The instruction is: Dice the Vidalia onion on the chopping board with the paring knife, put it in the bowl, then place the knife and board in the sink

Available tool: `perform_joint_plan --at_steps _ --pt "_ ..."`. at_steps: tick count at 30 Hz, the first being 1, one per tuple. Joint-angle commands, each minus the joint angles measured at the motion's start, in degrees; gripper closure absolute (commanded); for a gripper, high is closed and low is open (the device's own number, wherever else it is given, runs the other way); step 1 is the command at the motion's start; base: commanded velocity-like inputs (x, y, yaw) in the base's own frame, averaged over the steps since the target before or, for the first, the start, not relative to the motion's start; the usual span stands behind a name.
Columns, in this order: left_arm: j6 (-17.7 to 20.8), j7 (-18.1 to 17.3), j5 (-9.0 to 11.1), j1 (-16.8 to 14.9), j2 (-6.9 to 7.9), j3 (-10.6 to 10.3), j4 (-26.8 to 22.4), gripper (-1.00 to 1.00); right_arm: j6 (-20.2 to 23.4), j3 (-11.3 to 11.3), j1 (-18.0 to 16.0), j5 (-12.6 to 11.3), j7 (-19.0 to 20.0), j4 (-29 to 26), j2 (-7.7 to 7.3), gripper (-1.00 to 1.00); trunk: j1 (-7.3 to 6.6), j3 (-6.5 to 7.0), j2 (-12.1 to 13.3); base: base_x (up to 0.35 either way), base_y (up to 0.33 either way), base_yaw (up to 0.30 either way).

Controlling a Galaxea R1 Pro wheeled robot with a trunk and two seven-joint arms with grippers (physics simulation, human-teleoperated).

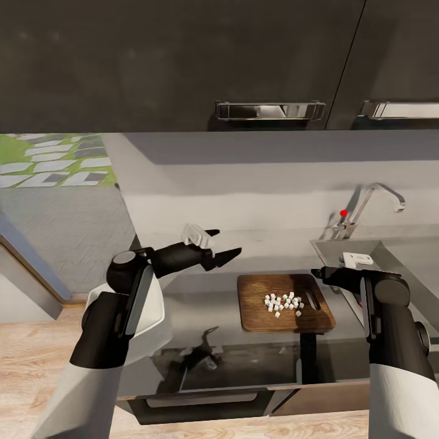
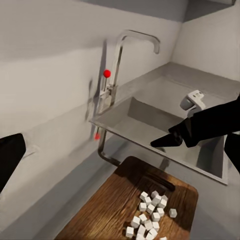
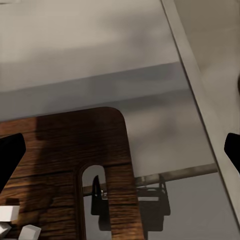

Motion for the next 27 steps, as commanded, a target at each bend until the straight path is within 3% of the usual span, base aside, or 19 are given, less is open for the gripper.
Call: perform_joint_plan --at_steps 1,8,16,22,23,27 --pt "0.45 0.01 0.07 -0.06 -0.04 -0.02 0.0 -1.0 0.19 -0.08 -0.06 0.63 0.55 -0.05 0.0 -1.0 0.03 -0.11 -0.11 0.0 0.0 0.0" --pt "-0.03 -0.01 0.15 -0.06 0.05 0.0 -0.06 -1.0 0.19 -0.17 -0.06 0.67 0.55 -0.05 0.0 -1.0 0.03 -0.11 -0.11 0.0 0.0 0.0" --pt "-4.49 0.24 0.16 -0.06 0.15 -0.12 -0.06 -1.0 0.19 -0.14 -0.06 0.72 0.59 -0.05 0.0 -1.0 0.03 -0.11 -0.11 -0.005 0.0 0.0" --pt "-4.67 0.15 0.16 -0.06 0.2 -0.12 -0.06 -1.0 0.28 0.03 -0.06 1.52 0.53 -0.05 0.0 -1.0 0.03 -0.11 -0.11 -0.166 0.0 0.0" --pt "-4.69 0.15 0.16 -0.06 0.17 -0.12 -0.06 -1.0 0.39 0.03 -0.06 4.78 0.52 -0.05 0.0 -1.0 0.03 -0.11 -0.11 -0.042 0.0 0.0" --pt "-4.69 0.14 0.16 -0.06 0.16 -0.12 -0.06 -1.0 0.57 -0.09 -0.06 8.65 0.52 -0.05 0.0 -1.0 0.03 -0.11 -0.11 -0.017 0.0 0.0"
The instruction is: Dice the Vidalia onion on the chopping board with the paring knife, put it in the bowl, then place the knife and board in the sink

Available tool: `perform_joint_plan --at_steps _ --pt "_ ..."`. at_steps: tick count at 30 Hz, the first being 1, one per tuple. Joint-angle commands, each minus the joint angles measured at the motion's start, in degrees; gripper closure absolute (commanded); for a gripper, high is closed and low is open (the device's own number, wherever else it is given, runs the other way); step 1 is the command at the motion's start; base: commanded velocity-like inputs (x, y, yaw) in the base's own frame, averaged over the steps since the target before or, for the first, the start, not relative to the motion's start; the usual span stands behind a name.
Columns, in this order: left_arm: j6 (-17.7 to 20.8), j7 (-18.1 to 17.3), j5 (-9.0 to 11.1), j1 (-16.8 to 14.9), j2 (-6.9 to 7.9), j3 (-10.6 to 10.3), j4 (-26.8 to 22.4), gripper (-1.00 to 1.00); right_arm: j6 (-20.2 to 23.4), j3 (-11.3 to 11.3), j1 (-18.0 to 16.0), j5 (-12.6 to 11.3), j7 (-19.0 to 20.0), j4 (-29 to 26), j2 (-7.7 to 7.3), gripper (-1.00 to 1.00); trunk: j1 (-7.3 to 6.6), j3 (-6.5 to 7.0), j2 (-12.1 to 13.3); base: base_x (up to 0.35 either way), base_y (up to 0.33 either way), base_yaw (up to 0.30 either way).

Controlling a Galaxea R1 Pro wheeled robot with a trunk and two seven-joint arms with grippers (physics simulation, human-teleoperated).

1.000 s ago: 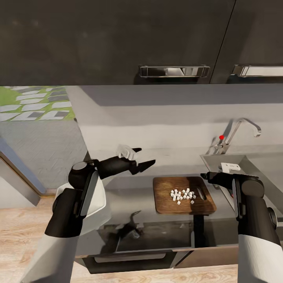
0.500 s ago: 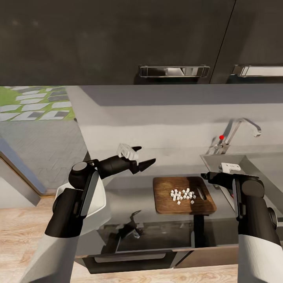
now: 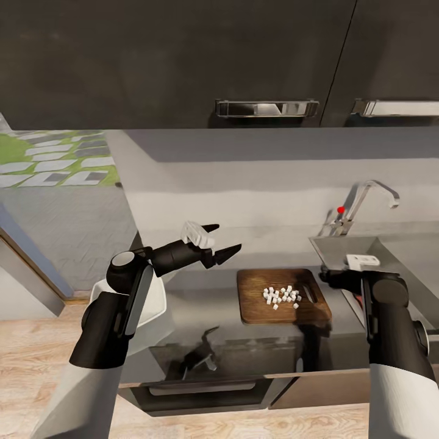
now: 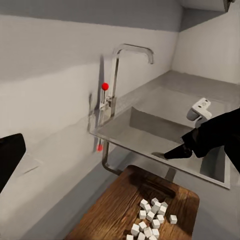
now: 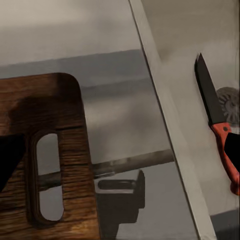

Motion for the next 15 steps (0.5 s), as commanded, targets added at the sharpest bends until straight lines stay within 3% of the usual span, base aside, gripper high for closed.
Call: perform_joint_plan --at_steps 1,15 --pt "0.46 -0.16 0.08 -0.06 -0.03 0.05 -0.03 -1.0 0.3 -0.05 -0.06 1.13 0.59 -0.05 0.0 -1.0 0.03 -0.11 -0.12 -0.006 0.0 0.0" --pt "0.46 -0.16 0.08 -0.06 -0.03 -0.09 -0.03 -1.0 0.86 -0.08 -0.06 2.08 0.68 0.29 0.07 -1.0 0.03 -0.11 -0.12 0.0 0.0 0.0"
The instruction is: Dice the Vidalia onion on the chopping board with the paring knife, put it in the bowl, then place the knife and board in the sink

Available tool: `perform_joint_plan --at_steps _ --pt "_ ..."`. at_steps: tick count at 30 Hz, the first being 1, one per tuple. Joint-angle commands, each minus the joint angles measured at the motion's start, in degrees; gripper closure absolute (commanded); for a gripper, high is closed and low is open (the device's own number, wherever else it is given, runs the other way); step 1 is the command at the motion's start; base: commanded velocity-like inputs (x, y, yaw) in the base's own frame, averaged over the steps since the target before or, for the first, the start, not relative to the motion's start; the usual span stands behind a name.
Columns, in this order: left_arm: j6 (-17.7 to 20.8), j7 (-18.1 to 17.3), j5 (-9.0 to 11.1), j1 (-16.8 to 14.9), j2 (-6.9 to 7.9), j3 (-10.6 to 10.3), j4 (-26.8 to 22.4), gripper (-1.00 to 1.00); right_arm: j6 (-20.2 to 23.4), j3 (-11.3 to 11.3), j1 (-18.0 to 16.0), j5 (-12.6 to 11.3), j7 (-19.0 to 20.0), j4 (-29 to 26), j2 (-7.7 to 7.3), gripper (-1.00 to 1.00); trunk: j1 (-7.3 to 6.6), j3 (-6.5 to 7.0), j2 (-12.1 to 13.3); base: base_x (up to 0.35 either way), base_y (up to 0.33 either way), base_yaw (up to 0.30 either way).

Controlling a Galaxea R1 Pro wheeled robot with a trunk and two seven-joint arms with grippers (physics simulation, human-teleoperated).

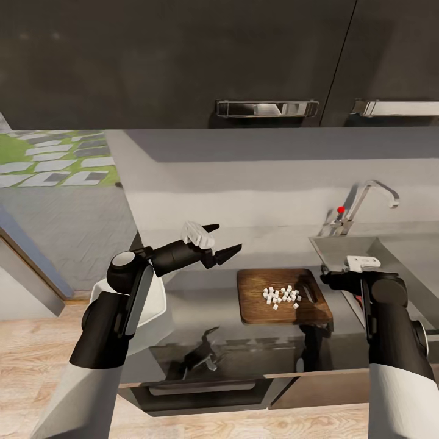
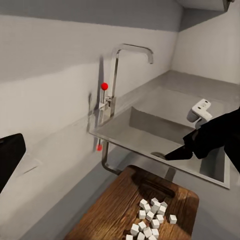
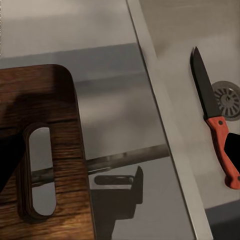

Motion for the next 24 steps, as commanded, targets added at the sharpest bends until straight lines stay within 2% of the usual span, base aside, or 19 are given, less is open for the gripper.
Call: perform_joint_plan --at_steps 1,18,24 --pt "0.46 -0.16 0.08 -0.06 -0.03 0.03 -0.03 -1.0 0.17 -0.03 -0.06 0.57 0.59 -0.05 0.0 -1.0 0.03 -0.11 -0.11 0.0 0.0 0.0" --pt "0.46 -0.24 0.08 -0.06 -0.03 0.0 -0.03 -1.0 0.09 0.67 -0.06 0.53 0.59 -0.04 0.08 -1.0 0.03 -0.13 -0.11 0.0 0.0 0.0" --pt "0.58 -0.33 0.08 -0.06 -0.07 0.12 -0.01 -1.0 0.15 0.59 0.01 0.53 0.59 0.0 0.1 -1.0 0.03 -0.55 -0.11 0.0 0.0 0.0"
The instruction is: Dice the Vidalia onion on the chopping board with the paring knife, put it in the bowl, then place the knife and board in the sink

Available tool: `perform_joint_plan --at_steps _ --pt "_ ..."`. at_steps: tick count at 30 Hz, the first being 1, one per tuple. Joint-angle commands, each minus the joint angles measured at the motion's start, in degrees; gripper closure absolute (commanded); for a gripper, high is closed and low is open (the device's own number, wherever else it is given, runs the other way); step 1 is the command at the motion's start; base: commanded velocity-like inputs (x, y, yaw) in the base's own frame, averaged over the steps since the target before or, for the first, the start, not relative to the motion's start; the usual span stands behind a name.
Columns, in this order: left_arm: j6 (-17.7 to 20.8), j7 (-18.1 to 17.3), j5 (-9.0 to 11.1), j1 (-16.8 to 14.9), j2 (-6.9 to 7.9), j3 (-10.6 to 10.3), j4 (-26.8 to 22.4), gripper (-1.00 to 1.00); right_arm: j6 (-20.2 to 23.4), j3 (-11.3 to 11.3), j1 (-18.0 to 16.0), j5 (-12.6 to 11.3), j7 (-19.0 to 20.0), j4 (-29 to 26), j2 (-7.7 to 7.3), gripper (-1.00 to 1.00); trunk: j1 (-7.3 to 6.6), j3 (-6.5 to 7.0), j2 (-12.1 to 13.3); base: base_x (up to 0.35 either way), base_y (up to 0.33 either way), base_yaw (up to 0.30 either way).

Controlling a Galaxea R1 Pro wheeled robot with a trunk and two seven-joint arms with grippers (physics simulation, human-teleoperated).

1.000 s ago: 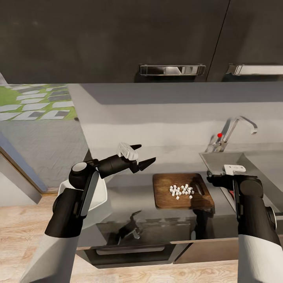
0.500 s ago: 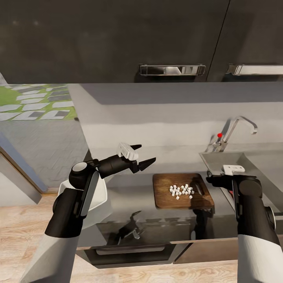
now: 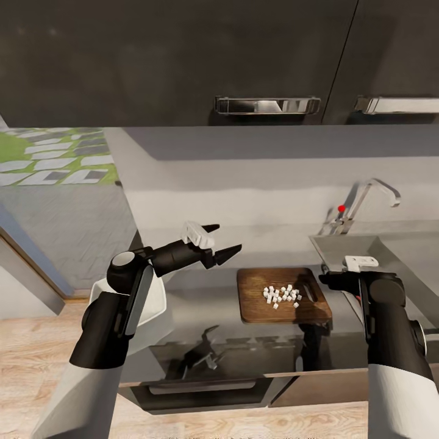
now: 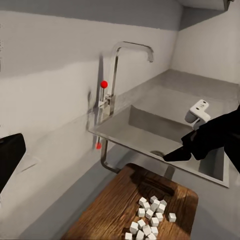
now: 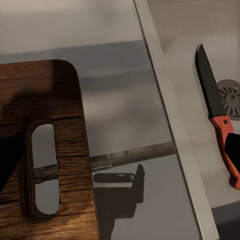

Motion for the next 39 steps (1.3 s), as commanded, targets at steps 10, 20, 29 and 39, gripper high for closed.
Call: perform_joint_plan --at_steps 10,20,29,39 --pt "1.01 -0.52 0.26 -0.06 0.03 0.55 0.04 -1.0 0.2 -0.03 0.13 0.59 0.59 -0.02 0.34 -1.0 0.03 -0.9 -0.12 0.0 0.0 0.0" --pt "1.06 -0.51 0.35 -0.06 0.17 0.63 0.03 -1.0 0.2 0.05 0.13 0.59 0.59 -0.02 0.35 -1.0 0.03 -0.94 -0.12 0.0 0.031 0.0" --pt "1.06 -0.51 0.35 -0.06 0.19 0.64 0.03 -1.0 0.2 0.06 0.13 0.59 0.59 -0.01 0.35 -1.0 0.03 -0.94 -0.12 0.0 0.03 0.021" --pt "1.0 -0.51 0.35 -0.06 0.19 0.64 0.03 -1.0 0.2 0.06 0.13 0.59 0.59 -0.02 0.35 -1.0 0.03 -1.23 -0.12 0.0 0.0 0.011"
